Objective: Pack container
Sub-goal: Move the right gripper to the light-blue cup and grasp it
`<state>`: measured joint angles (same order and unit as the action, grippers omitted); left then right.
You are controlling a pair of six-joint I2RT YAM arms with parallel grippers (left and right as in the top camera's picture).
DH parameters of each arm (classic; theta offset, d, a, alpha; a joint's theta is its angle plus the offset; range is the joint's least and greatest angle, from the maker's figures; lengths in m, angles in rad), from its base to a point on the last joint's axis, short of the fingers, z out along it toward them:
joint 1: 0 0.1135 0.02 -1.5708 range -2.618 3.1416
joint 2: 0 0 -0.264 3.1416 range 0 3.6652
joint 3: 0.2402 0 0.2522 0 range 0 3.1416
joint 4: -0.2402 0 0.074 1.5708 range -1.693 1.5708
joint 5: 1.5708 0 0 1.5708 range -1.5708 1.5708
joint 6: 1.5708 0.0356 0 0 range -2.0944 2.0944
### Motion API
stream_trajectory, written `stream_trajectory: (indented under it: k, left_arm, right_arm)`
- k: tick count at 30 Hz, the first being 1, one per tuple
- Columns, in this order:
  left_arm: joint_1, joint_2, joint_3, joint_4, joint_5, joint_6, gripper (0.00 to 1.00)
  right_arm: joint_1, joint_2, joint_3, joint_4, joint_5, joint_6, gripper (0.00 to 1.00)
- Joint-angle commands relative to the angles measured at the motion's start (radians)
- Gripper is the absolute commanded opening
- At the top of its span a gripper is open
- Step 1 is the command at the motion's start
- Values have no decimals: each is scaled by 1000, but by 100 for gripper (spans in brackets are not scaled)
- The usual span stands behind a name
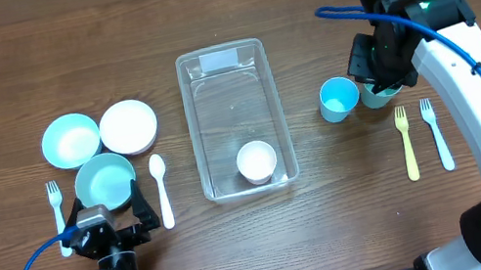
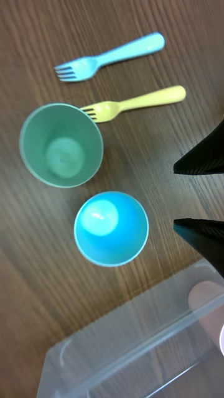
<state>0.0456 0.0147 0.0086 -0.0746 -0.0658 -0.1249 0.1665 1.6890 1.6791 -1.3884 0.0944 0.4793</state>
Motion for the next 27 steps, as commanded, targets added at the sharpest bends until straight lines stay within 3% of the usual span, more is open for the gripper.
stream_trajectory:
  k: [1, 9, 21, 27]
  left_arm:
    - [0, -9, -3, 4, -12, -10, 100]
    - [0, -9, -3, 4, -12, -10, 100]
    - [0, -9, -3, 4, -12, -10, 100]
    - [0, -9, -3, 4, -12, -10, 100]
  right_arm:
    - [-13, 8, -126, 110, -80, 24, 25]
    - [-11, 8, -405, 391, -97, 150, 22]
    - [-11, 10, -469, 504, -97, 185, 27]
    - [-11, 14, -496, 526, -97, 206, 24]
